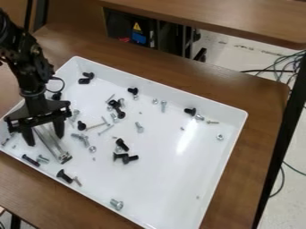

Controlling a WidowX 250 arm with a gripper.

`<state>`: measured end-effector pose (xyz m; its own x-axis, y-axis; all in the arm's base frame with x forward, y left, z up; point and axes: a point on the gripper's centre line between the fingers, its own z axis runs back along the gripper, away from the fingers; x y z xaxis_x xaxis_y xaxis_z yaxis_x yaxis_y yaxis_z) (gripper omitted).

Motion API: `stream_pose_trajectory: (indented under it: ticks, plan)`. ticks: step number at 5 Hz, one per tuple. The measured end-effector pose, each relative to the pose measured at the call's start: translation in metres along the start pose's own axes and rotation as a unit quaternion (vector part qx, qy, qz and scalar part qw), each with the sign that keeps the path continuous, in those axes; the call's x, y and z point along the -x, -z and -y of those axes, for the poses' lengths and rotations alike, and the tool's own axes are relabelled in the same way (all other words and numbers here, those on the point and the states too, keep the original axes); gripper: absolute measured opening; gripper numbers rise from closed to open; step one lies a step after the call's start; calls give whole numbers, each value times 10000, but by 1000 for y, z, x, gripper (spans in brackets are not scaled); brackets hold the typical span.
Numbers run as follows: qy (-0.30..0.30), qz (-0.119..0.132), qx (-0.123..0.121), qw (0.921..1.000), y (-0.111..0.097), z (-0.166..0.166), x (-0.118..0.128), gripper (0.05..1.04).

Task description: Sweep into pile

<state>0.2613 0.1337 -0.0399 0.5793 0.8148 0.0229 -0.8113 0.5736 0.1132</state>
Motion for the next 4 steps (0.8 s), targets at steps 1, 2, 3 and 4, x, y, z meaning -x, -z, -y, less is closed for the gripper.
stream_pose_trajectory:
  ticks: [1,2,3,4]
  plan:
    - [-45,18,28,10000,0,-3,5,378]
    - [274,-101,290,9992,-19,3,10,358]
    - [443,-295,357,9979,-35,8,9,358]
    - [145,-108,407,9990,-33,9,5,358]
